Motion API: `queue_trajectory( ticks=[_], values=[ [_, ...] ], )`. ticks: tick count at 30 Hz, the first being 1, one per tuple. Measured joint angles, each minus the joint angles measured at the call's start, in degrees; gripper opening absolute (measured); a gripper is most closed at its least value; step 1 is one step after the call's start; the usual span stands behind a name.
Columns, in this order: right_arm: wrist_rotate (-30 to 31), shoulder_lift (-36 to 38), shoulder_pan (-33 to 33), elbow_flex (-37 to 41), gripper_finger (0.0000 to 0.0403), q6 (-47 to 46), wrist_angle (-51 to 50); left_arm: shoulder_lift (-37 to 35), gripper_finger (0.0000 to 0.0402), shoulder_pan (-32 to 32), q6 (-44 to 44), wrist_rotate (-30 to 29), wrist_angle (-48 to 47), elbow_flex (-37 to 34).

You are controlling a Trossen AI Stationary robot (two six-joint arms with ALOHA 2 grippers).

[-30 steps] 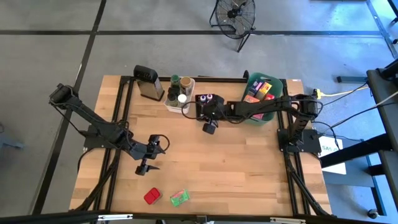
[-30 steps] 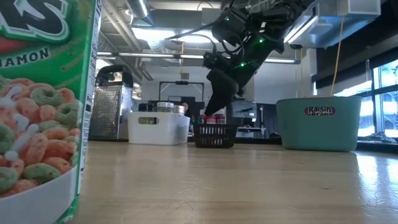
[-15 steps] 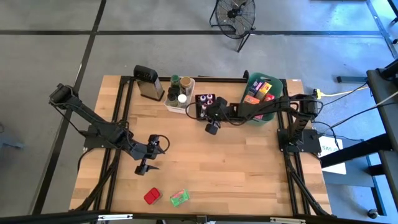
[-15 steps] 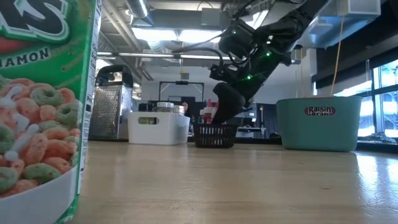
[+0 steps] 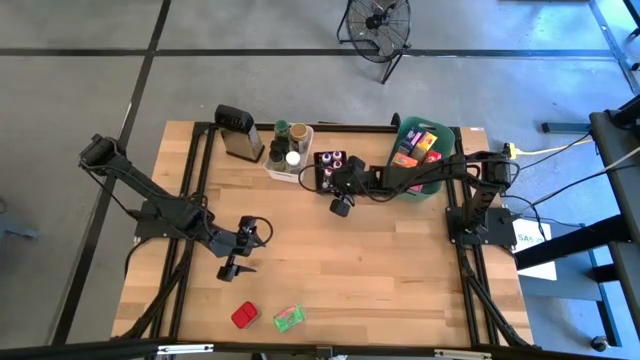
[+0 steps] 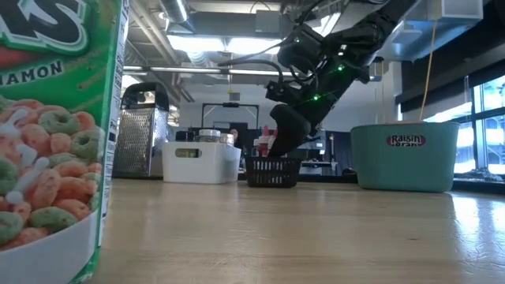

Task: Pick & Place Kitchen Items
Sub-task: Put the small black food coloring bottle into the black bin

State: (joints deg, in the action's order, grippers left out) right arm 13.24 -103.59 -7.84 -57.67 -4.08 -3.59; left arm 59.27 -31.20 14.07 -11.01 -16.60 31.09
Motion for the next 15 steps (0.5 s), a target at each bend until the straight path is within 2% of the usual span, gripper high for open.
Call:
queue_trajectory(
  ticks=[7, 15],
  values=[
    [-1.2, 0.0, 0.0, 0.0, 0.0089, 0.0, 0.0, 0.0, 0.0349, 0.0, 0.2, 0.0, 0.0, 0.0],
    [-1.4, 0.0, -0.5, 0.0, 0.0142, -2.2, 0.1, 0.0, 0.0349, 0.0, 0.2, 0.0, 0.0, 0.0]
  ],
)
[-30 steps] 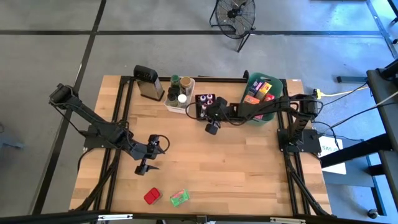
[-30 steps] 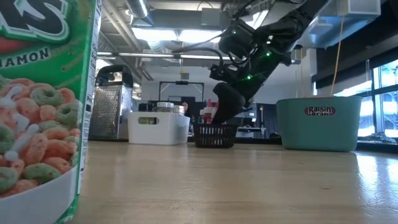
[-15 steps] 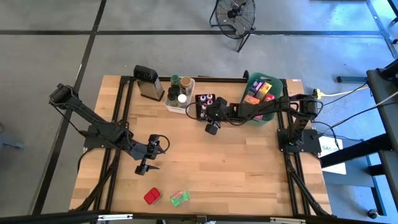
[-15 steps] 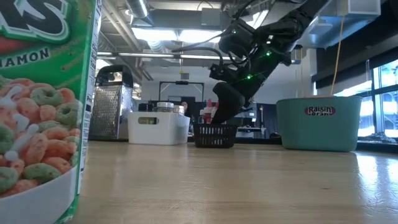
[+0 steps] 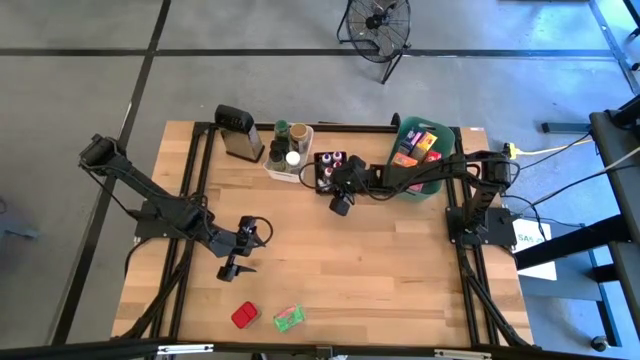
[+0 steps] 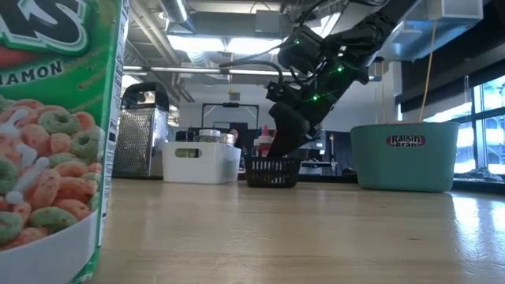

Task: Pick & Place Kitchen Items
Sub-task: Put the small black food coloring bottle into the black bin, then put the red seasoning can into the white bin

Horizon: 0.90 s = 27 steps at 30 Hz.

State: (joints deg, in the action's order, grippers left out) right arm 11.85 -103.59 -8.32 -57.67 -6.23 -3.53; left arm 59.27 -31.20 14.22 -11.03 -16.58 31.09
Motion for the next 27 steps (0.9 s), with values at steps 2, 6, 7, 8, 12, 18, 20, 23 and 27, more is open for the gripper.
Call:
queue_trajectory(
  ticks=[2, 6, 7, 8, 12, 18, 20, 23, 27],
  values=[
    [0.0, 0.0, 0.0, 0.0, 0.0153, 0.0, 0.0, 0.0, 0.0349, 0.0, 0.0, 0.0, 0.0, 0.0],
    [0.0, 0.0, 0.0, 0.0, 0.0165, 0.1, 0.1, 0.0, 0.0349, 0.0, 0.0, 0.0, 0.0, 0.0],
    [0.0, 0.0, 0.0, 0.0, 0.0166, 0.4, 0.1, 0.0, 0.0349, 0.0, 0.0, 0.0, 0.0, 0.0],
    [0.0, 0.0, 0.0, 0.0, 0.0166, 0.7, 0.2, 0.0, 0.0349, 0.0, 0.0, 0.0, 0.0, 0.0],
    [-0.1, 0.0, 0.2, 0.0, 0.0167, 0.9, 0.9, 0.0, 0.0349, 0.0, 0.0, 0.0, 0.0, 0.0],
    [-0.4, 1.6, 1.8, -1.4, 0.0167, 1.1, 0.6, 0.0, 0.0349, 0.0, 0.0, 0.0, 0.0, 0.0],
    [-0.4, 2.9, 2.7, -2.2, 0.0167, 1.7, 0.9, 0.0, 0.0349, 0.0, 0.0, 0.0, 0.0, 0.0],
    [-0.6, 5.4, 4.4, -3.2, 0.0167, 2.7, 0.6, 0.0, 0.0349, 0.0, 0.0, 0.1, 0.0, 0.0],
    [-3.4, 8.9, 7.4, -4.7, 0.0167, 4.2, 0.5, 0.0, 0.0349, 0.0, 0.1, 0.5, 0.1, 0.0]
  ],
)
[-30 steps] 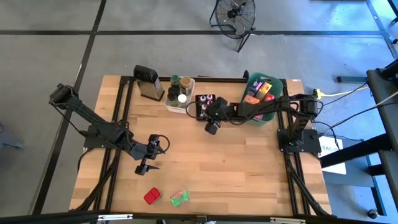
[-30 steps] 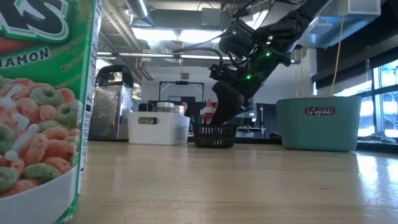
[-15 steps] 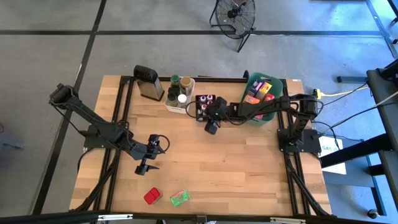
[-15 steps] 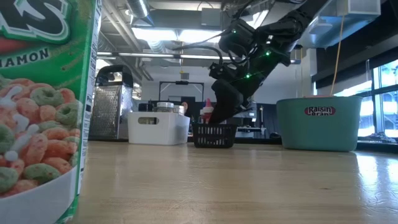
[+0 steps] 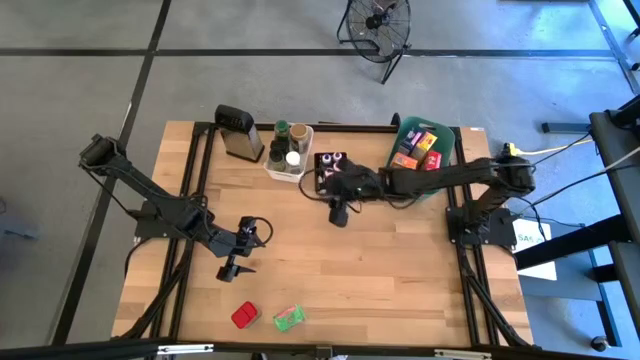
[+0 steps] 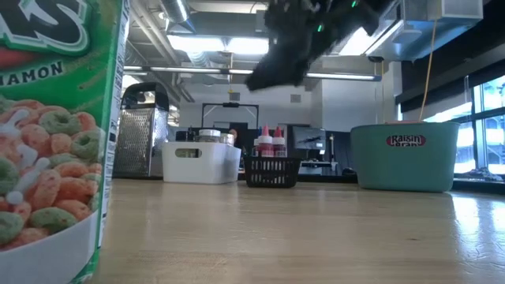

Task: Pick & Place Kitchen Items
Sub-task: Put the red seasoning can into the white bin

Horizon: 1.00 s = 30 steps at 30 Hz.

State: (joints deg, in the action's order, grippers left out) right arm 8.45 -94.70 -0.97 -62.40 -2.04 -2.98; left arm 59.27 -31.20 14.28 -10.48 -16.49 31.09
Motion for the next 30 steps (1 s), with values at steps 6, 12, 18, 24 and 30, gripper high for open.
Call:
queue_trajectory(
  ticks=[6, 12, 18, 24, 30],
  values=[
    [-6.0, 2.9, 4.9, -0.2, 0.0167, 2.8, 3.3, 0.0, 0.0349, 0.0, 1.9, 0.0, 0.0, 0.0],
    [-6.6, 2.9, 8.7, -0.3, 0.0167, 6.1, 5.2, 0.0, 0.0349, 0.0, -0.9, 0.0, 2.6, 0.0],
    [-11.0, 2.9, 10.6, -0.2, 0.0167, 6.6, 6.5, 0.0, 0.0349, 0.2, -0.9, 0.1, 4.5, 0.0],
    [-15.1, 2.9, 12.4, -0.2, 0.0167, 6.6, 6.9, 0.0, 0.0349, 0.2, -1.6, 1.2, 5.5, 0.0],
    [-15.1, 2.9, 14.2, -0.2, 0.0167, 6.6, 7.2, 0.0, 0.0349, 0.1, 1.2, 2.8, 6.1, 0.0]
  ],
)
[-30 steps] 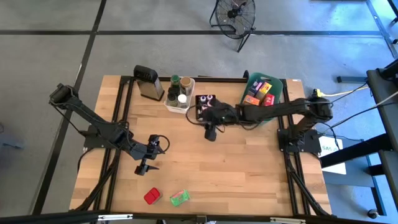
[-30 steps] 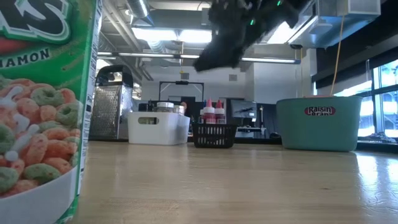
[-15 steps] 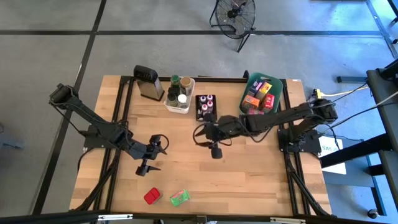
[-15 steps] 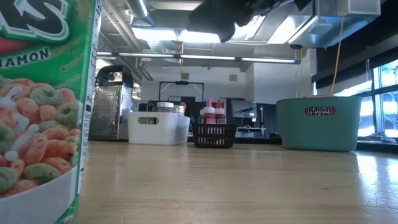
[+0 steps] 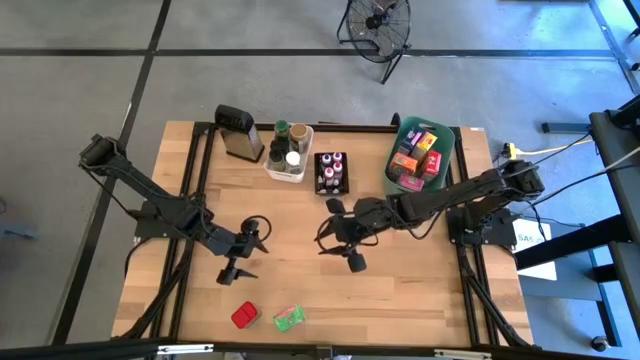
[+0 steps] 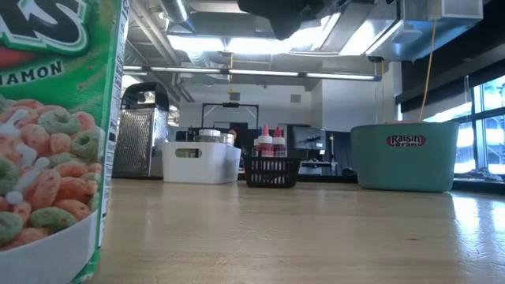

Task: Pick & Place Kitchen Items
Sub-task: Put the red seasoning can into the white bin

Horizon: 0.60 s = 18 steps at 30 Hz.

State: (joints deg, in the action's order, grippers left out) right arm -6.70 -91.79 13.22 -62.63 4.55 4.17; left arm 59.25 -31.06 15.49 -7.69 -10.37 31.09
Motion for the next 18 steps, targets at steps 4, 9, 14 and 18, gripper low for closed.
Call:
queue_trajectory(
  ticks=[4, 9, 14, 18],
  values=[
    [0.0, 0.0, 0.5, 0.0, 0.0167, 0.0, 0.0, 0.0, 0.0349, -0.1, 5.9, 8.1, 0.3, 0.2],
    [0.0, 0.0, 0.6, 0.0, 0.0167, 0.0, 0.0, 0.0, 0.0349, -2.8, 9.1, 7.9, -0.6, 3.7],
    [0.0, 0.0, 0.6, 0.0, 0.0167, 1.6, 0.0, 0.0, 0.0349, -8.6, 4.4, -2.1, 0.4, 9.7],
    [0.0, 0.0, 0.6, 0.0, 0.0167, 5.8, 0.2, 0.0, 0.0349, -14.6, 0.4, -10.1, 1.2, 14.2]
  ],
)
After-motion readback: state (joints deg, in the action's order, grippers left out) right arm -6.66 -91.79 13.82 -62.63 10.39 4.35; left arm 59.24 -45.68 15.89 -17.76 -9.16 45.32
